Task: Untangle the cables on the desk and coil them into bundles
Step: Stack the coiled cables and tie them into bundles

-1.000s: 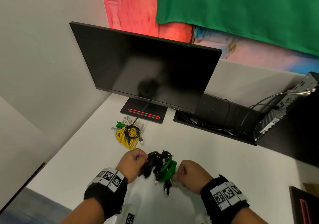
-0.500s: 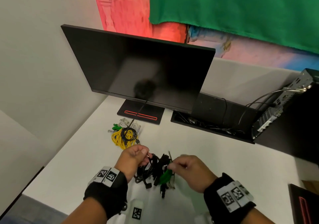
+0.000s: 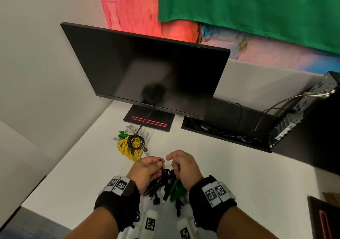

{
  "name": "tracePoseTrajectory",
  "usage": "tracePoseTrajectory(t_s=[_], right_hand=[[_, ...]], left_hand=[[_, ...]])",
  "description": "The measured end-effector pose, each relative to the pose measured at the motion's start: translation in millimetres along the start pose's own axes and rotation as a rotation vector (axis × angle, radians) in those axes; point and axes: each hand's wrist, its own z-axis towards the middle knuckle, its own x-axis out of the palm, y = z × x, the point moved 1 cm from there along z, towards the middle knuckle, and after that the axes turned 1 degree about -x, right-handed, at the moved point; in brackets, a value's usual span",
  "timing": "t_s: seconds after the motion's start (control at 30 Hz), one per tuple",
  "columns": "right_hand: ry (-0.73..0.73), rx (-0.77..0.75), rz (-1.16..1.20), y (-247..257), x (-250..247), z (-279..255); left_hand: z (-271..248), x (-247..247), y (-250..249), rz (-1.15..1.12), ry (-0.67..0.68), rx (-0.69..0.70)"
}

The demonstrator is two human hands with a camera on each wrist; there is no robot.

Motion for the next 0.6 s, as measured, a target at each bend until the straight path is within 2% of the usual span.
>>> tracePoseTrajectory(t_s=[0.1, 0.2, 0.27, 0.3, 0.43, 0.5, 0.6], right_hand=[[0.084, 0.106, 0.127, 4, -7, 3], [0.269, 0.075, -0.141, 6, -14, 1], [0.322, 0.015, -0.34, 6, -15, 3], [0.305, -0.002, -0.353, 6, -15, 5], [0.099, 0.056, -0.152, 5, -12, 11], [0.041, 0.045, -0.166, -1, -9, 12], [0.029, -0.011, -0.287, -6, -4, 14]], left_hand=[[2, -2, 0, 0.014, -0.027, -0.004], [4, -5, 0, 0.073, -0.023, 0.0], [5, -6, -1, 0.1, -0.009, 0.006], [5, -6, 0, 0.104, -0.006, 0.007], [6, -5, -1, 0.062, -0.023, 0.005], [7, -4, -1, 0.066, -0.057, 0.013], [9, -3, -2, 0.13, -0.112, 0.044]])
